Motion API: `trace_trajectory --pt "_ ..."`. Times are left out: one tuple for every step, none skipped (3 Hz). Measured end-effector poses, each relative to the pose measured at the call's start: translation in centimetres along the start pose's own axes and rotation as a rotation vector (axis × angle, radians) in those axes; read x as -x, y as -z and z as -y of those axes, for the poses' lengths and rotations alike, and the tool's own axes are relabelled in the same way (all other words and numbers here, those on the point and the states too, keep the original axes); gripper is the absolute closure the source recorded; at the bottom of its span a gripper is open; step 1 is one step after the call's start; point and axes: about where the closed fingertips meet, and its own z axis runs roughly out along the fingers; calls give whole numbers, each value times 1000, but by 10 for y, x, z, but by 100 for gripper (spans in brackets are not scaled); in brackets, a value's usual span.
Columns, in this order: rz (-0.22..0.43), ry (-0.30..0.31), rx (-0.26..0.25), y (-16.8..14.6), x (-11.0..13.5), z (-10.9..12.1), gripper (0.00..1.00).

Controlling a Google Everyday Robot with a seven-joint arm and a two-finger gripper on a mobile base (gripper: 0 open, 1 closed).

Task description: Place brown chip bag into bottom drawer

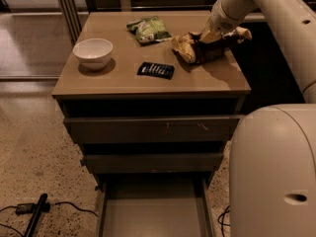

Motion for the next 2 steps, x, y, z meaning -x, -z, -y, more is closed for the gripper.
trace_trajectory --pt "17 -10 -49 34 -5 10 100" --pt "66 -13 -97 72 -6 12 100"
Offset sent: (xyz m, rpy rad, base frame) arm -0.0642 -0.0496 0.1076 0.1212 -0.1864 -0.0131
